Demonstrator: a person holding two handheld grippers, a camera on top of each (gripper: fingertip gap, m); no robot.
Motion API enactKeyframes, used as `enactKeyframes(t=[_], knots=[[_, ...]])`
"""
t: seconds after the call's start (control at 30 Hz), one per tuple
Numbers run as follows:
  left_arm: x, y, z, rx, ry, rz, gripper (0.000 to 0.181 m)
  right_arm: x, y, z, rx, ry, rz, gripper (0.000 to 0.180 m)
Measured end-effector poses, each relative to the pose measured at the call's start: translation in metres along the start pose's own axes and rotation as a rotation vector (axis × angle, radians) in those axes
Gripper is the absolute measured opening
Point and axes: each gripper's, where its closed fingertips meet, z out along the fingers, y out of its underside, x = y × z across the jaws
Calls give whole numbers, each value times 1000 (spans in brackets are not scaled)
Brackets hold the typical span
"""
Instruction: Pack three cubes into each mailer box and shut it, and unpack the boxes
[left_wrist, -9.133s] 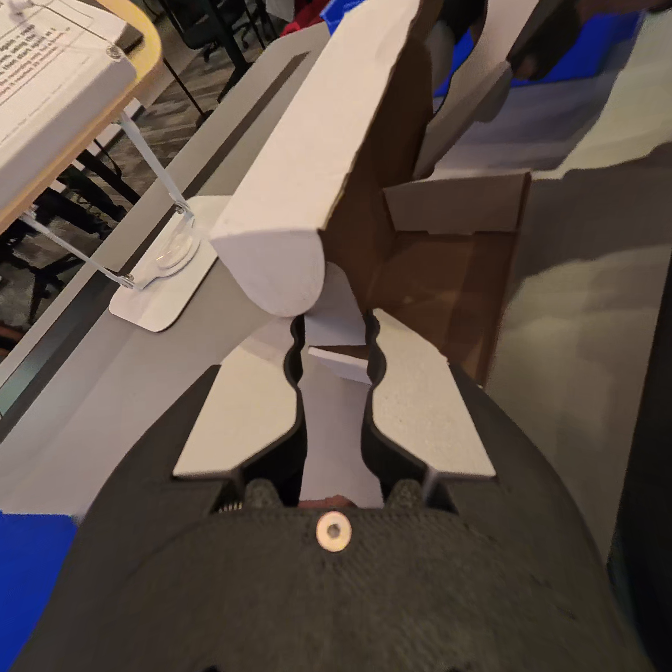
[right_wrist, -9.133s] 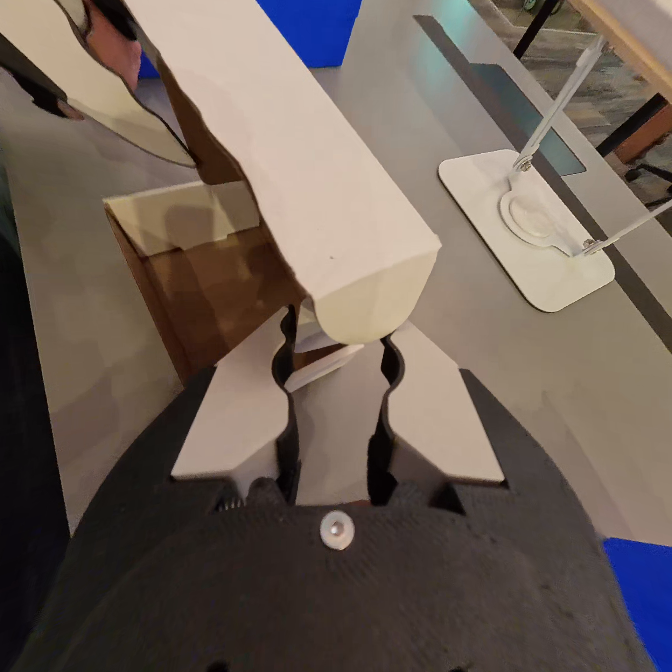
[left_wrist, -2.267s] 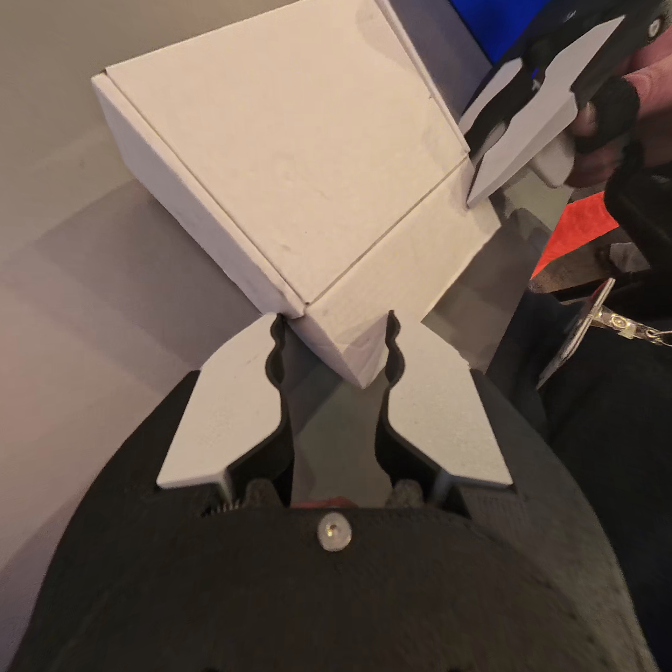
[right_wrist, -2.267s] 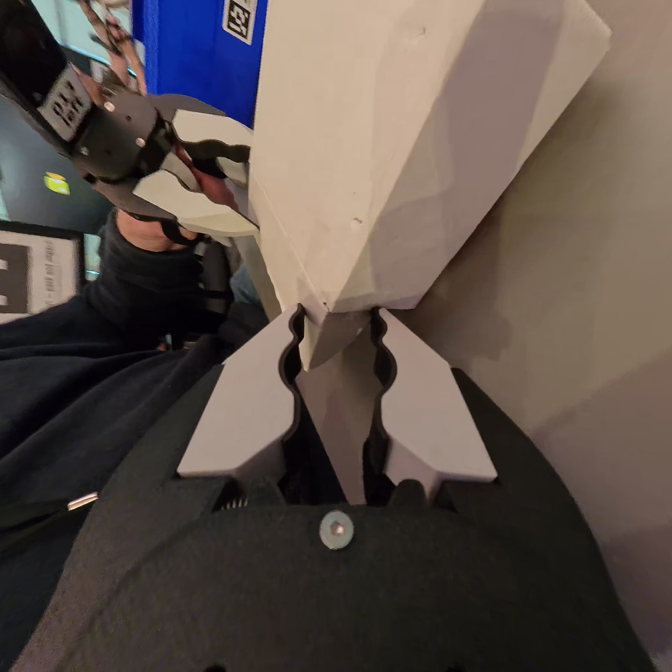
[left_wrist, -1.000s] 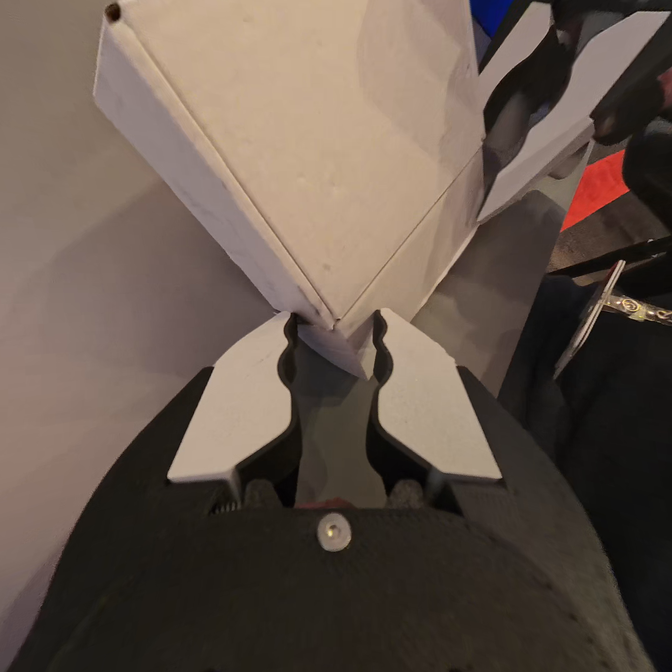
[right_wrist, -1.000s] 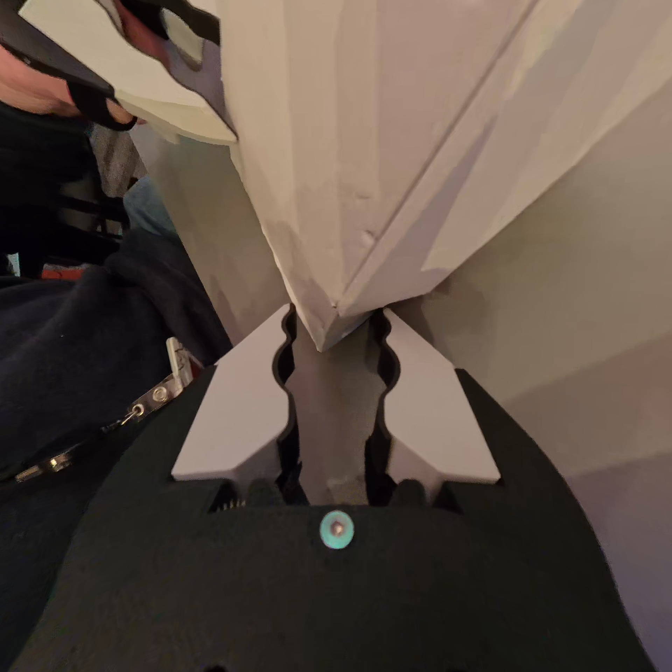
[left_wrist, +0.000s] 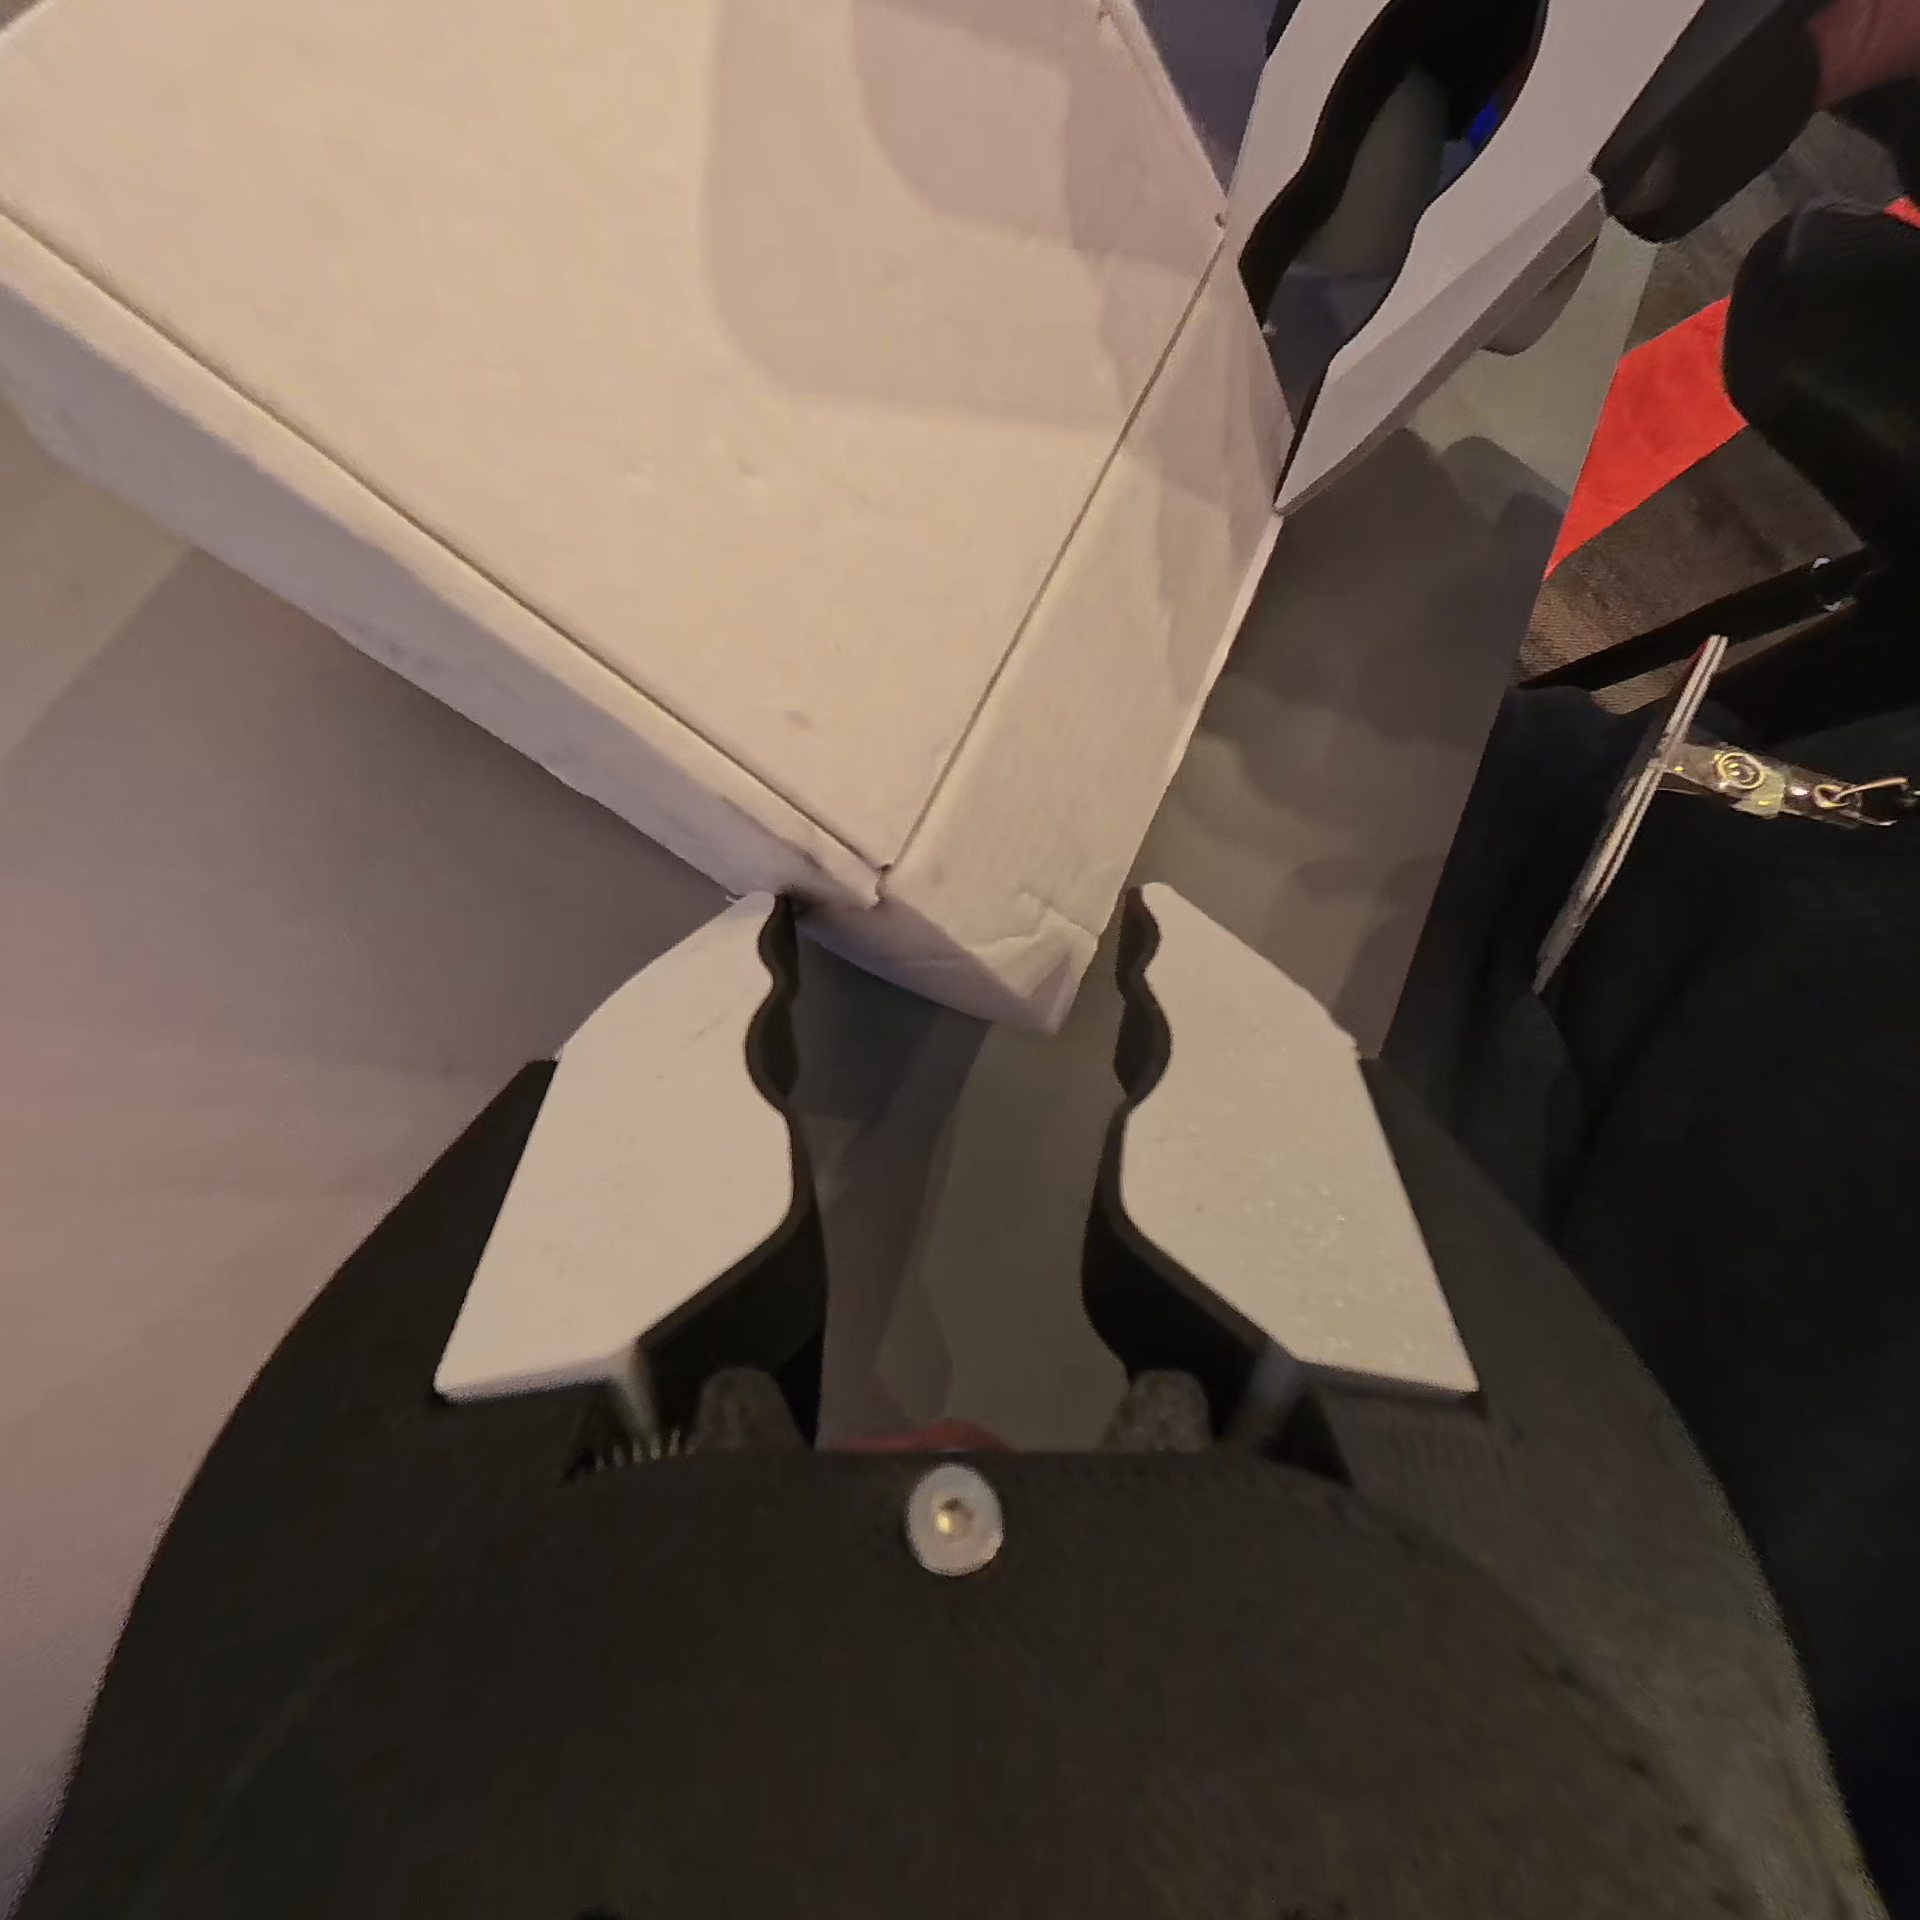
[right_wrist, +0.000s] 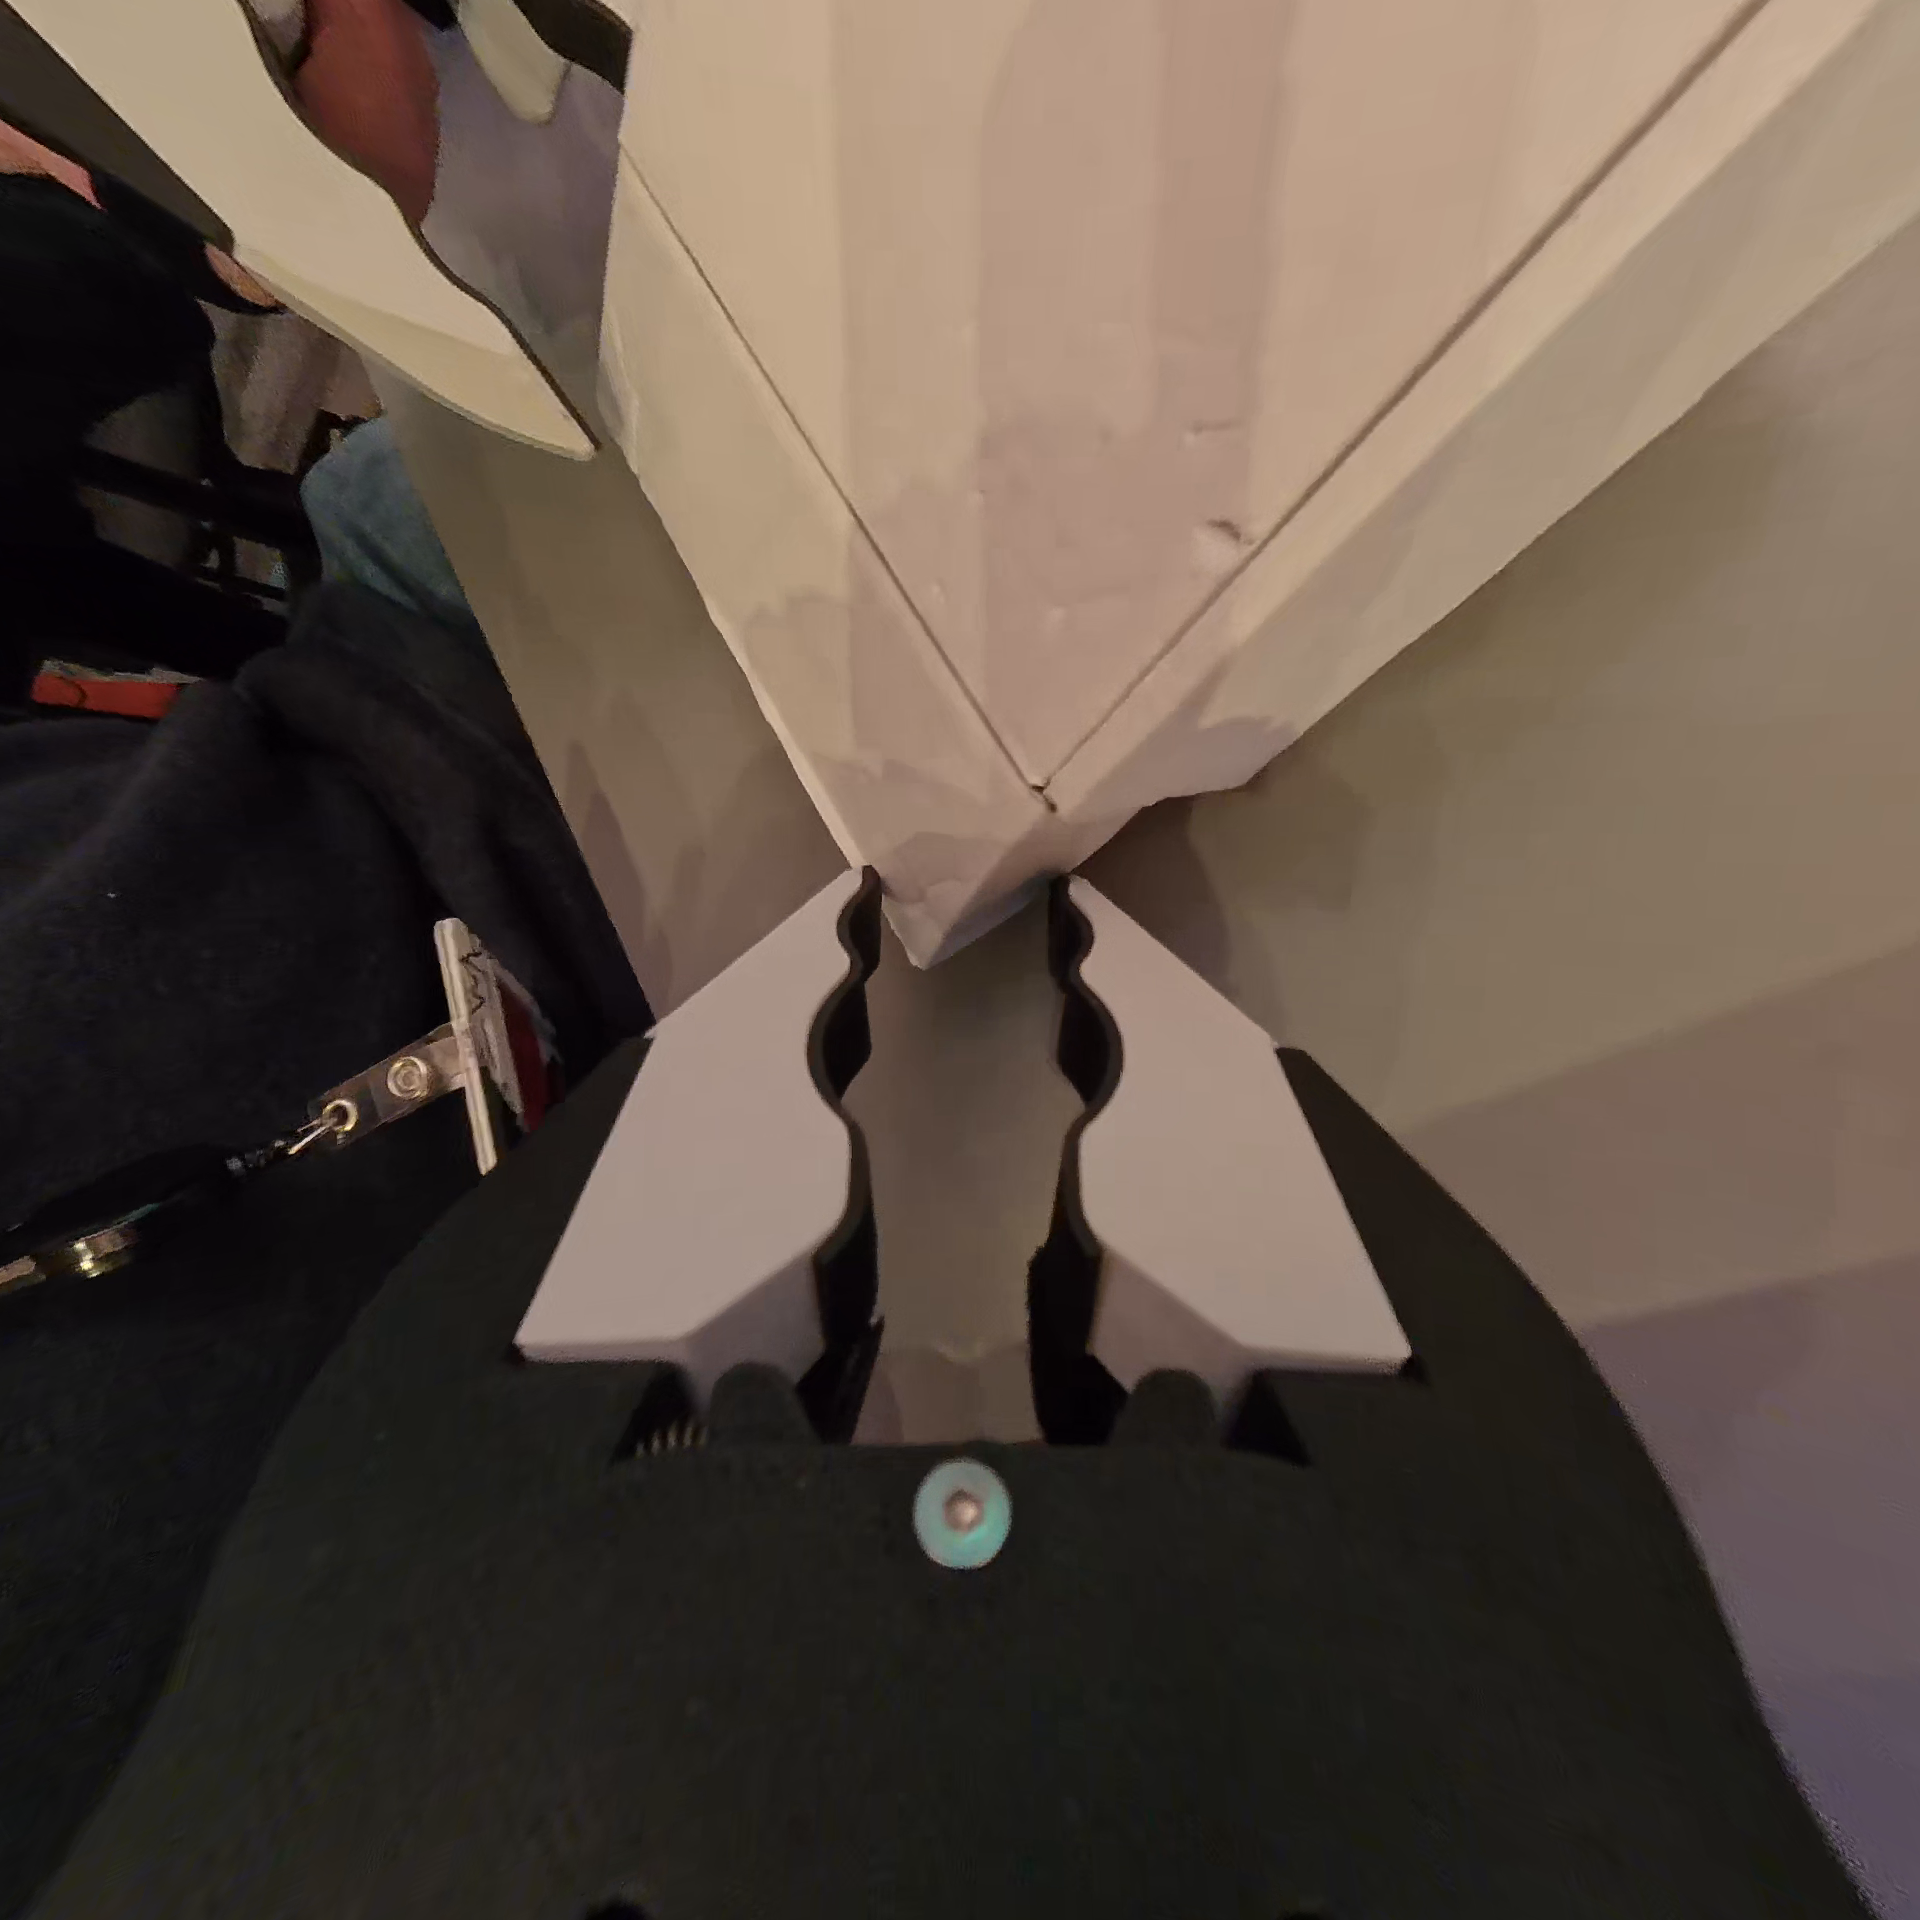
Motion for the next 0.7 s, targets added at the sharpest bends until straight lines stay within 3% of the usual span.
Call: enactKeyframes(t=[0.7], knots=[[8, 7, -14, 98, -41, -79, 62, -1, -22, -12, 127, -17, 7, 37]])
